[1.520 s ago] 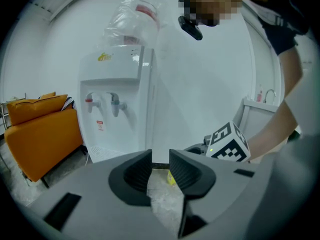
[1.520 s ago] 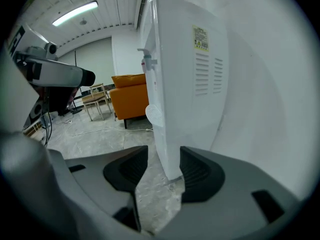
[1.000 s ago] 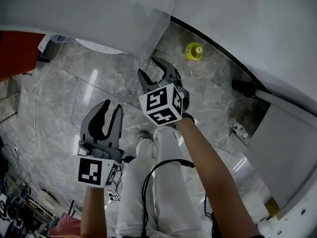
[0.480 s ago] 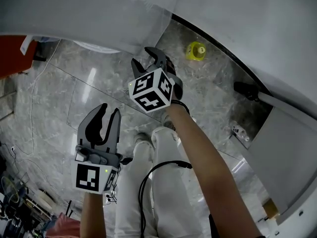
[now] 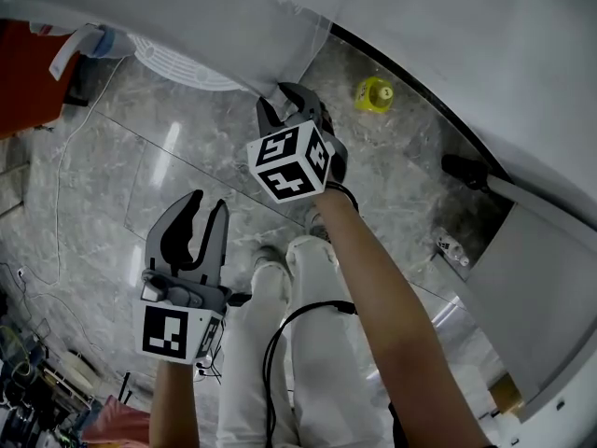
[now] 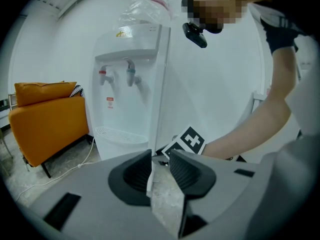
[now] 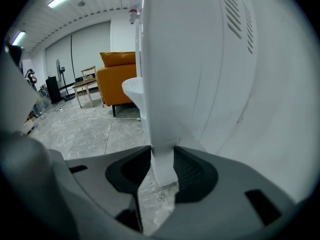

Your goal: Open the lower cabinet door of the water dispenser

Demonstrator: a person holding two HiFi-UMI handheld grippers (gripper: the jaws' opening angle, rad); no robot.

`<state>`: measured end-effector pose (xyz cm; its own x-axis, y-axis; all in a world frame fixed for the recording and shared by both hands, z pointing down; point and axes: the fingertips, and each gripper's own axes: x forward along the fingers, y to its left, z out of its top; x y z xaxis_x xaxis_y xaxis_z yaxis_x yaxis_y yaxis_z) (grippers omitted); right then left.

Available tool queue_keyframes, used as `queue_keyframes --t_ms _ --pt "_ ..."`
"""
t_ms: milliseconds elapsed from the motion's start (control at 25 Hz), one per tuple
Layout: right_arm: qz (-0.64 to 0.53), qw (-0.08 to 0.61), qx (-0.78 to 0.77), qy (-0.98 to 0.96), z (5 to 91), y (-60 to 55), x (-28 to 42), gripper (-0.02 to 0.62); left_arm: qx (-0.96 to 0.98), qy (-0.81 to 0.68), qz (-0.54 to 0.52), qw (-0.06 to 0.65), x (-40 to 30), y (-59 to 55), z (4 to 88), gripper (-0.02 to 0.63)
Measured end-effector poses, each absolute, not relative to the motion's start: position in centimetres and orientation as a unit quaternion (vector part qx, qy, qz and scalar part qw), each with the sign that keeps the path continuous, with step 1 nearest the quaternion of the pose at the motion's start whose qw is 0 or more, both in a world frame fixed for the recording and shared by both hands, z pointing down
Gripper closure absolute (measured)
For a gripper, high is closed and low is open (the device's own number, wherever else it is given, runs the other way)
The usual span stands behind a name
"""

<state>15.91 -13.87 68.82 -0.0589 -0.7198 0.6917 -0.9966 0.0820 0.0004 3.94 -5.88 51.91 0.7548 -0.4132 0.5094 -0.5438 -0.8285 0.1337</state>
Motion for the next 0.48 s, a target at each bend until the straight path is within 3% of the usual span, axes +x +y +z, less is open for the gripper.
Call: queue_keyframes --t_ms 480 --pt "0.27 0.275 0.639 -0.666 68.9 -13.6 15.6 0.474 0.924 -0.274 0.225 0.142 2.4 -6.1 50.8 0.495"
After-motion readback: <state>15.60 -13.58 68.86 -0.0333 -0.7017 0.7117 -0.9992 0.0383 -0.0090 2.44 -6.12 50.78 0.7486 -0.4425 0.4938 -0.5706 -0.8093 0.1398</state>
